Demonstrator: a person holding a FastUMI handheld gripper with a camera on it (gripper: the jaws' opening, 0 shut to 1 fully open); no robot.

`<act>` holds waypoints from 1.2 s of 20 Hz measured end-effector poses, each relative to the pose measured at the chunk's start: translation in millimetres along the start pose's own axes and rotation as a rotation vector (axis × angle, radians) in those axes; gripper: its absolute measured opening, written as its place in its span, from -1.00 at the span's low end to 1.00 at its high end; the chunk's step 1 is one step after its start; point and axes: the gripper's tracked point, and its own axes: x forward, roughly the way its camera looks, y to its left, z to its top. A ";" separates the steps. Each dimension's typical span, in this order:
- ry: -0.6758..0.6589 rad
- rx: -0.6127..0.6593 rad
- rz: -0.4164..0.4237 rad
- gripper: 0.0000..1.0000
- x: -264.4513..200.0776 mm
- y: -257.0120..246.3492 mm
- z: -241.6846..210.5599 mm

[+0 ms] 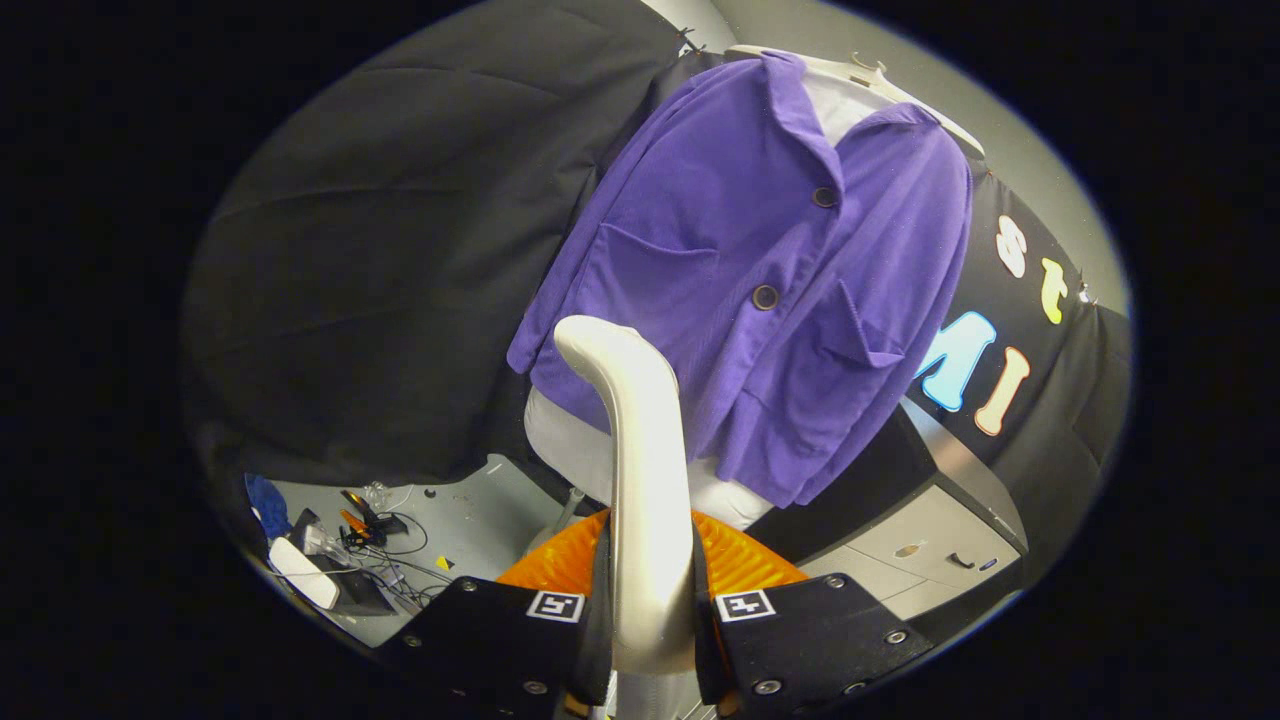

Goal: Iron the clothes twice with a garment steamer, once on the left side and once on the right side.

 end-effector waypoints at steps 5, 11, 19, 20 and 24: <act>-0.053 0.136 -0.044 -0.33 -65.4 -75.3 -9.7; -0.148 0.351 -0.106 -0.34 -142.0 -171.7 -25.1; -0.333 0.435 -0.200 -0.34 -220.8 -257.4 -24.6; -0.351 0.432 -0.206 -0.34 -228.9 -262.8 -24.4; -0.409 0.434 -0.249 -0.34 -256.6 -283.2 -26.6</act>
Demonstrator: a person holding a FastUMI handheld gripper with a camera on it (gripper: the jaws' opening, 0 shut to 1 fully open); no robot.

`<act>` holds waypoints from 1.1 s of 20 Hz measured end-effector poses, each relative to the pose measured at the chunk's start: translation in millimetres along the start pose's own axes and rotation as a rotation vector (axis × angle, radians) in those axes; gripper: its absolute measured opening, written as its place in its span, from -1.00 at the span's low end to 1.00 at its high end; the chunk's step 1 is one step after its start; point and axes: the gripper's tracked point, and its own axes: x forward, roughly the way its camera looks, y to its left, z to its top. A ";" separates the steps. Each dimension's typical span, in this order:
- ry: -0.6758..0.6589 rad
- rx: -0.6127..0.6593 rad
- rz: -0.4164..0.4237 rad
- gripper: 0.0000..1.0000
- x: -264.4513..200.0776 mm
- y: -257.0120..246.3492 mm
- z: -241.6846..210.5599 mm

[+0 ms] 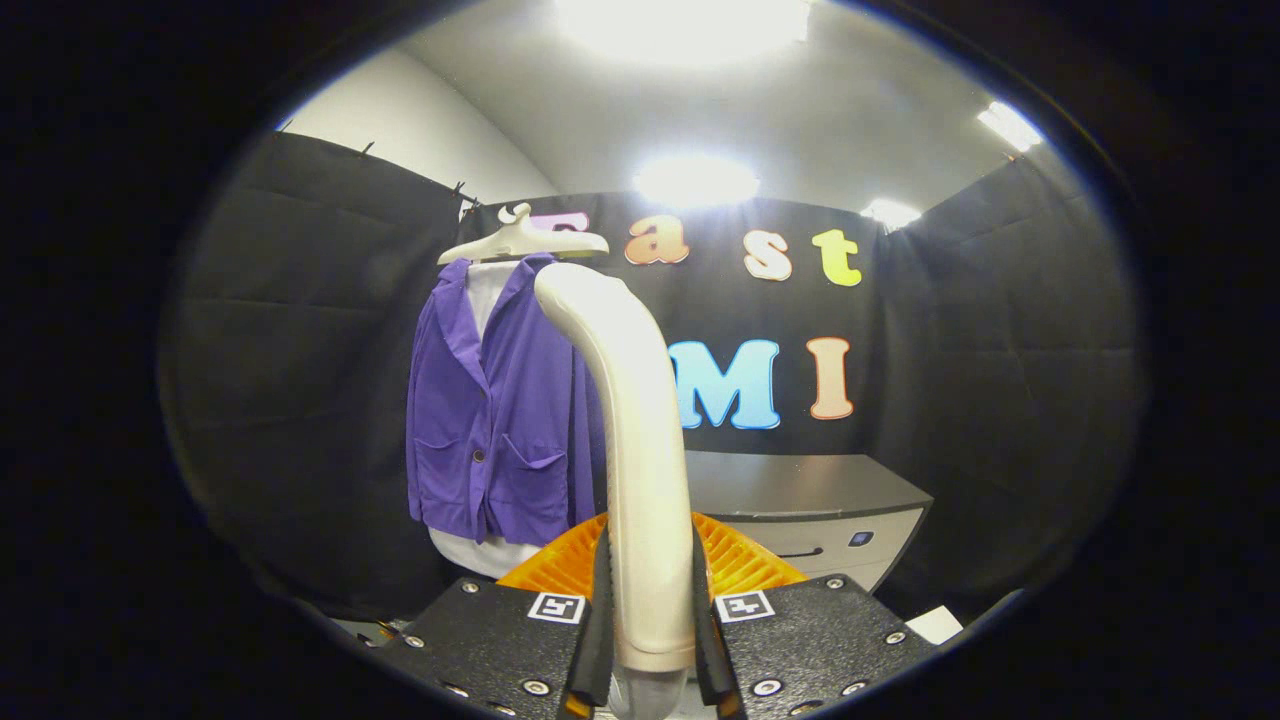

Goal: Iron the clothes twice with a garment steamer, once on the left side and once on the right side.

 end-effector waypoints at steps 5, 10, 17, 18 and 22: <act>-0.022 0.003 -0.011 -0.34 -4.1 -1.7 0.0; 0.001 0.024 -0.008 -0.34 -10.0 7.3 -15.4; 0.022 -0.014 0.013 -0.34 -11.3 21.9 -30.6; 0.031 -0.017 0.016 -0.34 -9.4 22.8 -34.0; 0.052 -0.007 0.019 -0.34 -3.6 25.9 -41.5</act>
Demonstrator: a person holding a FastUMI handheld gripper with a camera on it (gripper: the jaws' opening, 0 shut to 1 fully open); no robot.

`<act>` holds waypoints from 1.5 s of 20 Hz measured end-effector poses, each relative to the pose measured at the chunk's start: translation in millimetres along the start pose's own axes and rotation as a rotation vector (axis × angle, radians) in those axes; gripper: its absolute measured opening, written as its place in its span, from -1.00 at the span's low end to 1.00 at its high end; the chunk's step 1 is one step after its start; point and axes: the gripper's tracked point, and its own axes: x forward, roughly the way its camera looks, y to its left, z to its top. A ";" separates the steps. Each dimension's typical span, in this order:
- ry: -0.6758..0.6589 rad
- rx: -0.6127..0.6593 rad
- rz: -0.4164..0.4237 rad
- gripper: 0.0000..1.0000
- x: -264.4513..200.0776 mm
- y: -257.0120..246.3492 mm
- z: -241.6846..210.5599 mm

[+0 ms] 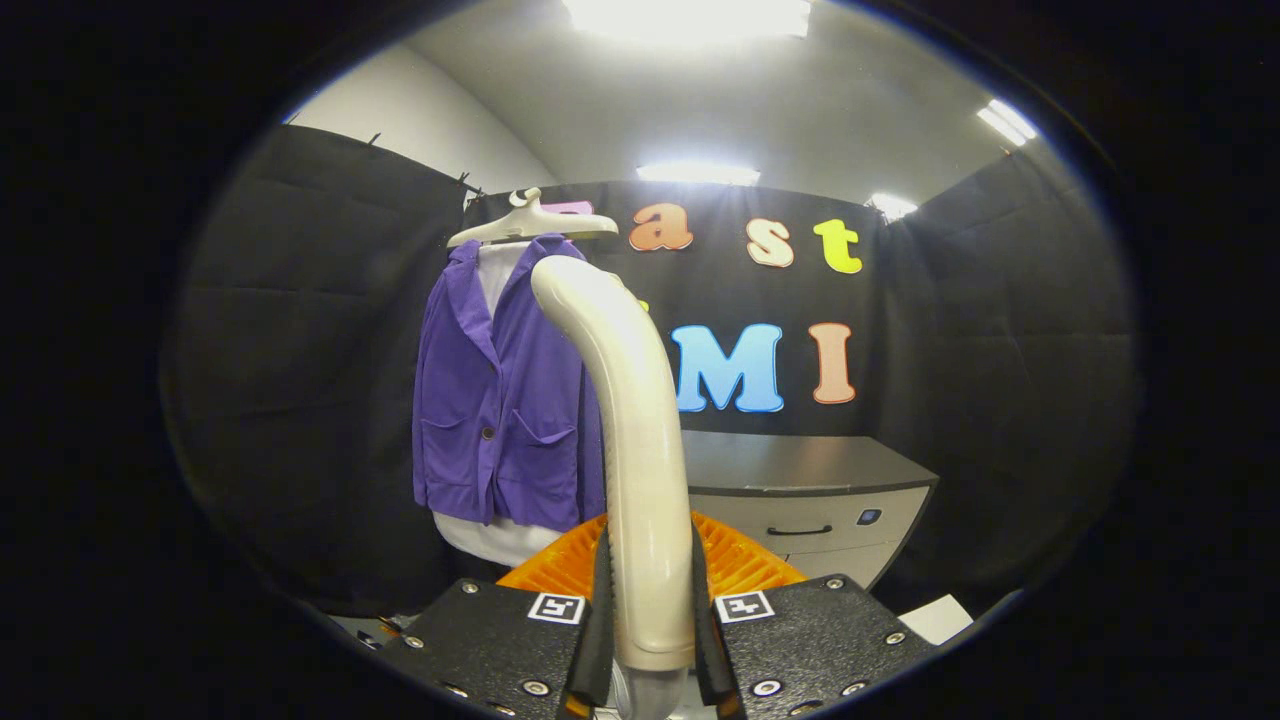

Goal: Iron the clothes twice with a garment steamer, once on the left side and once on the right side.

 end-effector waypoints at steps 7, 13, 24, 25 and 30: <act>0.022 -0.019 0.008 -0.34 2.8 3.3 -10.9; 0.049 -0.006 0.017 -0.34 6.2 7.7 -17.8; 0.108 -0.004 0.039 -0.34 10.9 10.8 -40.1; 0.110 -0.002 0.039 -0.34 11.3 9.9 -40.2; 0.112 0.012 0.037 -0.34 15.1 6.7 -38.6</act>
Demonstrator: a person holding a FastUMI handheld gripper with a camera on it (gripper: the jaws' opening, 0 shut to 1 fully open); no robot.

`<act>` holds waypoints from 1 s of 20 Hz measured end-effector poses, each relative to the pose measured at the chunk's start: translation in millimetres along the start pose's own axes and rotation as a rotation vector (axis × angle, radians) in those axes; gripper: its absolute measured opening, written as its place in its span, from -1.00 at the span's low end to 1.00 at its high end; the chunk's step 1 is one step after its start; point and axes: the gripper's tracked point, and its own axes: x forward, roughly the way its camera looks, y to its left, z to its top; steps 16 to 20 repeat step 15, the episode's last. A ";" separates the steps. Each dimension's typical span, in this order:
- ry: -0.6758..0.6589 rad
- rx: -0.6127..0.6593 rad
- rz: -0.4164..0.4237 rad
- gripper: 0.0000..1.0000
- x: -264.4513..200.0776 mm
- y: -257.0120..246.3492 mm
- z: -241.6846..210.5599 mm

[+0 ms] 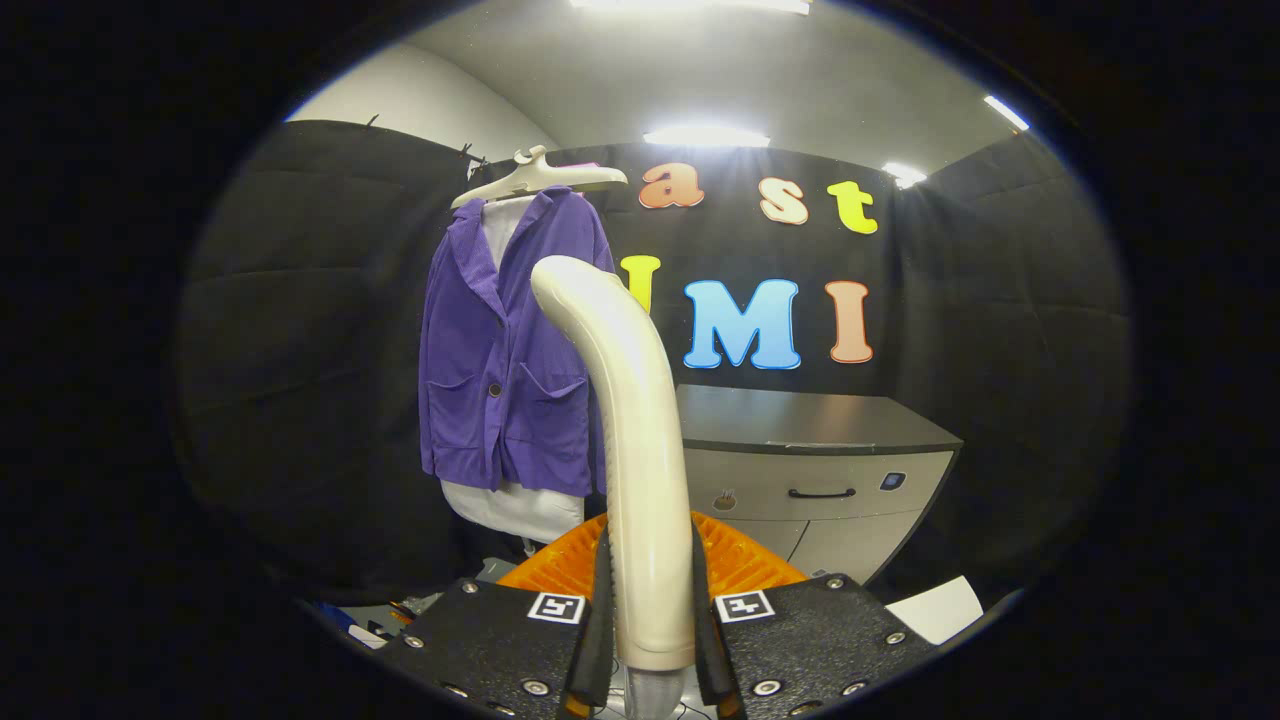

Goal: Iron the clothes twice with a garment steamer, once on the left side and once on the right side.

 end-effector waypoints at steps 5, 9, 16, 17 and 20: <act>0.016 0.002 0.002 -0.34 5.2 -2.1 -5.4; 0.019 0.003 0.004 -0.34 8.7 -0.9 -5.3; 0.034 0.003 0.015 -0.34 13.9 0.6 -10.6; 0.034 0.003 0.015 -0.34 13.9 0.6 -10.6; 0.034 0.003 0.015 -0.34 13.9 0.6 -10.6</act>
